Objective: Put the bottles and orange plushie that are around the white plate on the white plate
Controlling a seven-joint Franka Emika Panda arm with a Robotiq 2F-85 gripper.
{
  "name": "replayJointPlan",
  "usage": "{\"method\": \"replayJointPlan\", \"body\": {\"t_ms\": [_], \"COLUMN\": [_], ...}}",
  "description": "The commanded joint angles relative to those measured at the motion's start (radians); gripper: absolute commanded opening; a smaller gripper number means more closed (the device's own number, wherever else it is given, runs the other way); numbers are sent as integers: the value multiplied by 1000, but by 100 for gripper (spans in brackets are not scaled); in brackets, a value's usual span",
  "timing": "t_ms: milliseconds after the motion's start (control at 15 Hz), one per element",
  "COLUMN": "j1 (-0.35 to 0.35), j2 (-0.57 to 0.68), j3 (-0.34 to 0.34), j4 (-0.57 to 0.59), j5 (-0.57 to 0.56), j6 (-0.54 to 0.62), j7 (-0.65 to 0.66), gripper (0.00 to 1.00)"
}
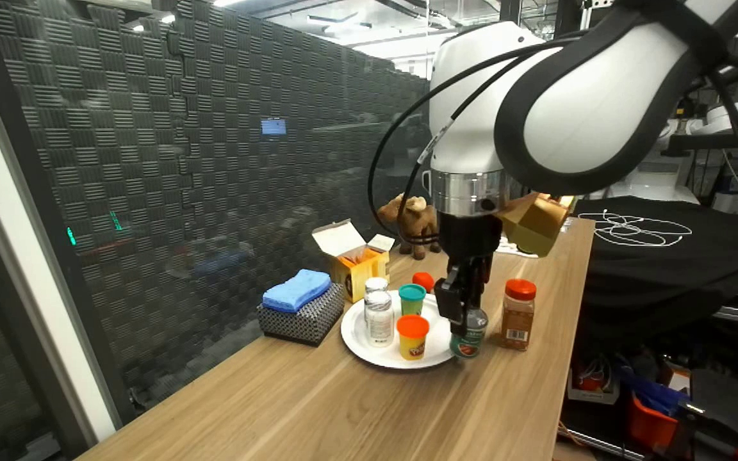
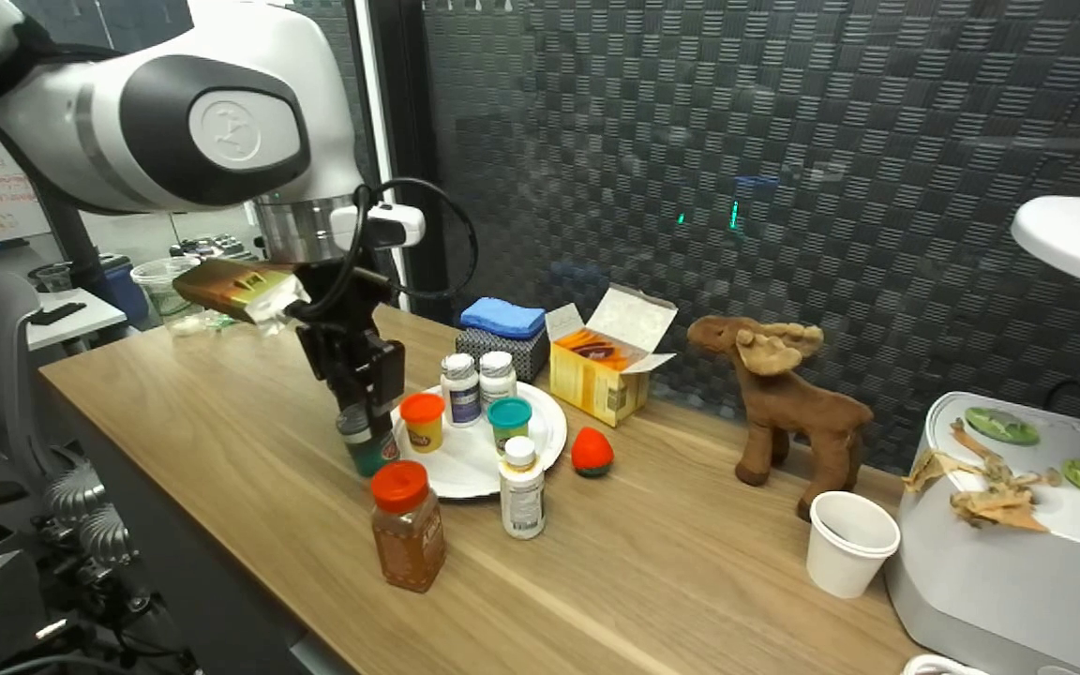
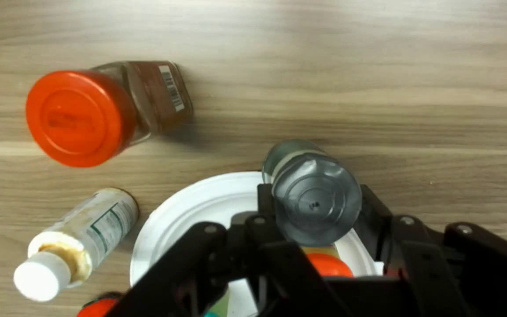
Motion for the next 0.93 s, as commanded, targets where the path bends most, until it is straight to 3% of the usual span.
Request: {"method": "replayJointPlan", "body": {"t_ms": [0,867], "j1": [-5,-18], "j2": [18,111], "j3": [1,-37], "j4": [60,139], "j5": [-22,-33], "j6": [4,29], "j7": [26,11], "gripper": [29,28]}}
